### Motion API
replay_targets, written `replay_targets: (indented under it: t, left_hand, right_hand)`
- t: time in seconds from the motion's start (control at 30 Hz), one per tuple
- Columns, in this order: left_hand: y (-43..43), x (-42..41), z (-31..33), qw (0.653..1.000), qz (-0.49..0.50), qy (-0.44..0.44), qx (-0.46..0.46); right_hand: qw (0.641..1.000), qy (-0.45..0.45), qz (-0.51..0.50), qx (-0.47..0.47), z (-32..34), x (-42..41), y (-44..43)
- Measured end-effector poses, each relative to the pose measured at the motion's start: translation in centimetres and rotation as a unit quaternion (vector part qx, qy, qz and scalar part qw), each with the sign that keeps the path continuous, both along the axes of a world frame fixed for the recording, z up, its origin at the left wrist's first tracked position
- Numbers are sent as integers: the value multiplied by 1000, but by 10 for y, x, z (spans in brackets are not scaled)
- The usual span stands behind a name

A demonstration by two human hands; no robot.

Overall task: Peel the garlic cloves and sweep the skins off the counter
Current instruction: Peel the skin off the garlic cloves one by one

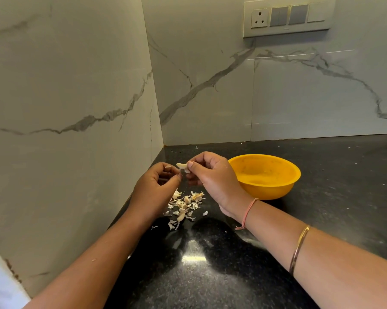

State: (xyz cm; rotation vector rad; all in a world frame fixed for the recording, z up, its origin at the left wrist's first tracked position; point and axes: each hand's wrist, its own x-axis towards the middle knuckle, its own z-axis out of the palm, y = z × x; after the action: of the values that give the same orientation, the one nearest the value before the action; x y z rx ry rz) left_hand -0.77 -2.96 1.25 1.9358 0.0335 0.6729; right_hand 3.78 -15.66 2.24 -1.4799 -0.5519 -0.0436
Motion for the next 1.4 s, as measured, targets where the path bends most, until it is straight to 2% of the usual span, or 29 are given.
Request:
replay_targets:
  t: [0.07,0.2,0.33,0.5,0.7,1.03,1.17,1.3,1.4]
  left_hand:
    - [-1,-1,2,999,-11,4,-34]
    - [-3,-2,6,986,-52,-10,-157]
    - [-2,-2,7,976,-62,-17,-206]
    - [-3,-2,7,979,-55,-14,-197]
    - [-3,-2,6,980,-43,-14,-192]
    - [-1,-2,5,983,-30,-12,-181]
    - [-2,-2,7,972,-49,-3,-228]
    - [-3,-3,6,967,-92,15,-238]
    - [-3,-3,8,953,-97,14,-286]
  right_hand:
    - [1000,6,-1,-1,0,0,0]
    - [999,29,13,7,-2,0,1]
    - [998,47,35,10,-3,-1,1]
    - [999,15,33,1,-2,-3,1]
    - [995,-74,19,-59,-3,-3,0]
    - [976,-170,-21,-137,-3,-3,1]
    - [971,-188,-45,-140,-5,-1,1]
    - [960,-220,-50,-164,-5,-3,1]
    - [956,-233,-43,-172,-6,-3,1]
